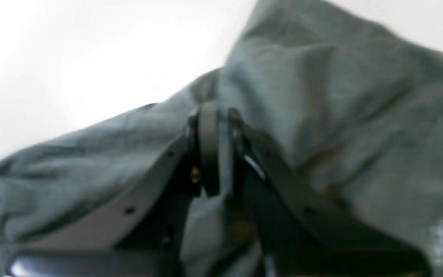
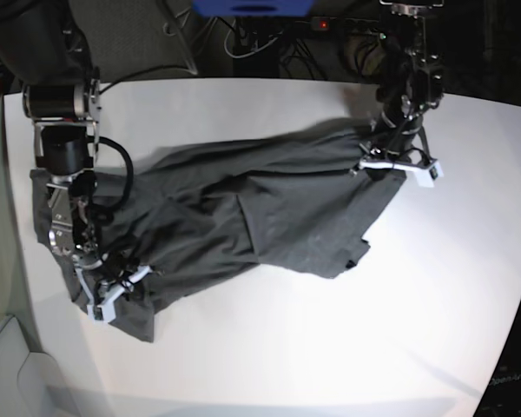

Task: Layout the t-shirt on the table in an organized manner, then fold the t-shirt properly
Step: 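Grasp the shirt edge with the left gripper and drag it away, then pull the pinched shirt fabric with the right gripper toward the left gripper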

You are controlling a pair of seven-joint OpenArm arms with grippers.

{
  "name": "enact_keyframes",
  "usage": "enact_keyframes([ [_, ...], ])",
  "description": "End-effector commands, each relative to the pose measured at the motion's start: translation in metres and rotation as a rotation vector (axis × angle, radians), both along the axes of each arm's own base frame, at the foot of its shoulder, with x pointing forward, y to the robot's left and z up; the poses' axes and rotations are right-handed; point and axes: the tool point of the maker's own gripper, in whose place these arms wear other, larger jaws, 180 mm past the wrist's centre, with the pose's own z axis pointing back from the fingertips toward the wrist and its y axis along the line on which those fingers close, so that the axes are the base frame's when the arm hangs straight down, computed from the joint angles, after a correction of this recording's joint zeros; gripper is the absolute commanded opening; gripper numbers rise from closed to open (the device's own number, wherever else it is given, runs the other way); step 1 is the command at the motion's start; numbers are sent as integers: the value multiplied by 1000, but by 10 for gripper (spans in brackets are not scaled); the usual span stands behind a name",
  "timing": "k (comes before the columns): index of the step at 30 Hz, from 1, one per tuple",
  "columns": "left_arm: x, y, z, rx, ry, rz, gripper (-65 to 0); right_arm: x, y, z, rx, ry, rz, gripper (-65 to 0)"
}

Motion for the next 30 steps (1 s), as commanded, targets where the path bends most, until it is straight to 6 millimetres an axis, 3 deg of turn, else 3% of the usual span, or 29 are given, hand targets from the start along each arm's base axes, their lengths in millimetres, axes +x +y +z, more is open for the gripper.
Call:
enact_keyframes([
  [1, -25, 1, -18, -9, 122, 4, -645, 19, -5, 30, 8, -84, -13, -619],
  [7, -63, 21, -10, 13, 144, 45, -645, 18, -16, 28, -5, -76, -35, -619],
  [11, -72, 24, -3, 24, 137, 48, -645, 15, -20, 20, -3, -51, -59, -620],
  [14, -71, 22, -2, 21, 132, 49, -645, 9, 9, 23, 5, -11, 71, -620],
  [17, -70, 18, -2, 15, 131, 43, -645, -4, 59, 32, 5, 13, 272, -620],
  [24, -70, 18, -2, 14, 131, 43, -645, -35, 118, 63, -71, -31, 430, -617],
  [27, -69, 18, -1, 13, 127, 42, -645, -51, 138, 50, -86, 6, 490, -617],
  [30, -69, 18, -1, 13, 127, 42, -645, -70, 156, 23, -89, 73, 550, -617],
])
